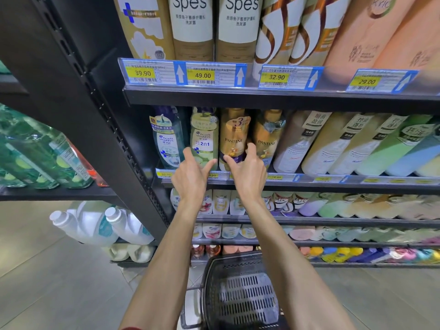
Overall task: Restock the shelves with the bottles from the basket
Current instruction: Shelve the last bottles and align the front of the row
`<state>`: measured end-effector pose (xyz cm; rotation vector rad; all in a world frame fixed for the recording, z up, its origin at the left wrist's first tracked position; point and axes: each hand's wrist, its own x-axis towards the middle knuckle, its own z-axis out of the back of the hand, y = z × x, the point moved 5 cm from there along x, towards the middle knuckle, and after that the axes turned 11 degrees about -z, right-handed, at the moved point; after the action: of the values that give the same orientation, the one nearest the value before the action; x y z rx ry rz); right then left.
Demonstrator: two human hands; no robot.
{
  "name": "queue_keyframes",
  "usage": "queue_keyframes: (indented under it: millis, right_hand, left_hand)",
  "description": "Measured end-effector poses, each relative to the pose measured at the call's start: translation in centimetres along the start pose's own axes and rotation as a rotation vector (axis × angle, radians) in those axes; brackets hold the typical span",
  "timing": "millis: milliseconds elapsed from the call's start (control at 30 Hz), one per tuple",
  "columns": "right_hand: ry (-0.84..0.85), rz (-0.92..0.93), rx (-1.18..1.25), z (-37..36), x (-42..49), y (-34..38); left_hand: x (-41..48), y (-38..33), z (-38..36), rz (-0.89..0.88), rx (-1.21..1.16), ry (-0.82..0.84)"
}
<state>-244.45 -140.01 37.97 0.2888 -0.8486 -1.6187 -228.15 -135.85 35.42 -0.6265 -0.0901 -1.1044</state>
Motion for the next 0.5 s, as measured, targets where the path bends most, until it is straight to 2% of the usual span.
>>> queue_keyframes:
  millis: [500]
  right_hand:
    - [-0.042, -0.087, -0.007, 0.2, -0.6, 0.38]
  left_hand:
    - [0.06, -0.07, 0.27, 0.045, 0.013, 0.017]
